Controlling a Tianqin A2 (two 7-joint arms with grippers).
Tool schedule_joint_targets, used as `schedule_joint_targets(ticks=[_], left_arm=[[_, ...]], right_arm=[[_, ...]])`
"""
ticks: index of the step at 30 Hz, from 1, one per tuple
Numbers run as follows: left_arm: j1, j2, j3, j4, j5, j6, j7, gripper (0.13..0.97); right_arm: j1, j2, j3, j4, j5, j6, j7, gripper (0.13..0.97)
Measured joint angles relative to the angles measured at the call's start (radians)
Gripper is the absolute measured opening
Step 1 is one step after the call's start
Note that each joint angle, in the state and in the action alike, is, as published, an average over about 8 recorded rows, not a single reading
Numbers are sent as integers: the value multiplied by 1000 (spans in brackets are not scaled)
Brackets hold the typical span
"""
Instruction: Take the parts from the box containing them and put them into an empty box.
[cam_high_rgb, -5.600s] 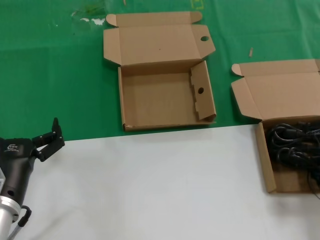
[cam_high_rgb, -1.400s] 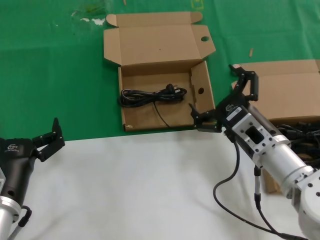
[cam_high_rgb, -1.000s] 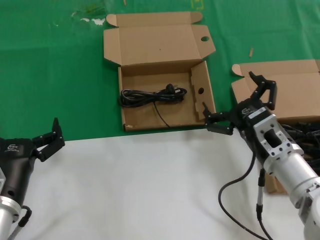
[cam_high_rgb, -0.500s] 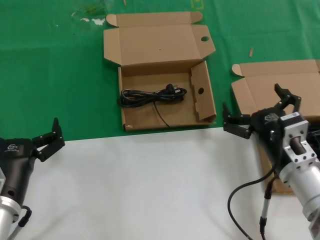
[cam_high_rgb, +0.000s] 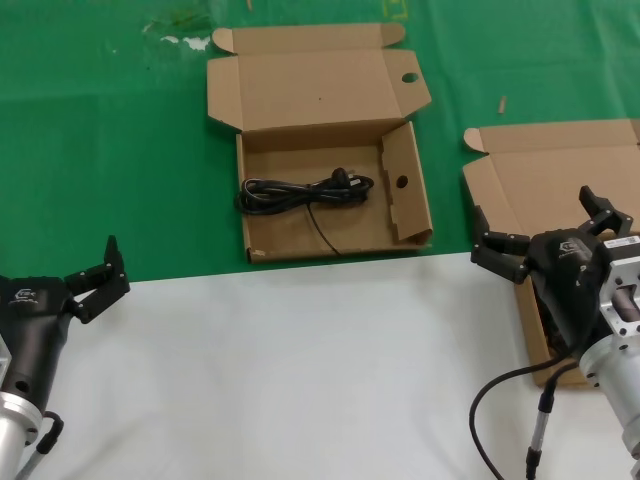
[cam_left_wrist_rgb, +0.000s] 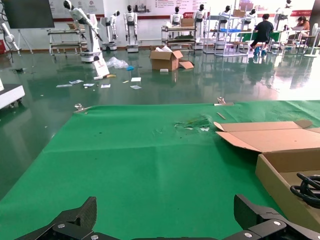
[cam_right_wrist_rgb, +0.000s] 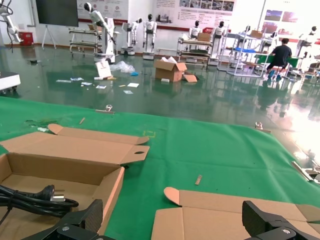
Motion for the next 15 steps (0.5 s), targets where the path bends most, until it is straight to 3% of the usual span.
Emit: schedule_joint_targets(ticks=[15], left_arm=[[0, 0, 0, 0, 0, 0, 0, 966]], right_arm=[[0, 0, 0, 0, 0, 0, 1, 966]])
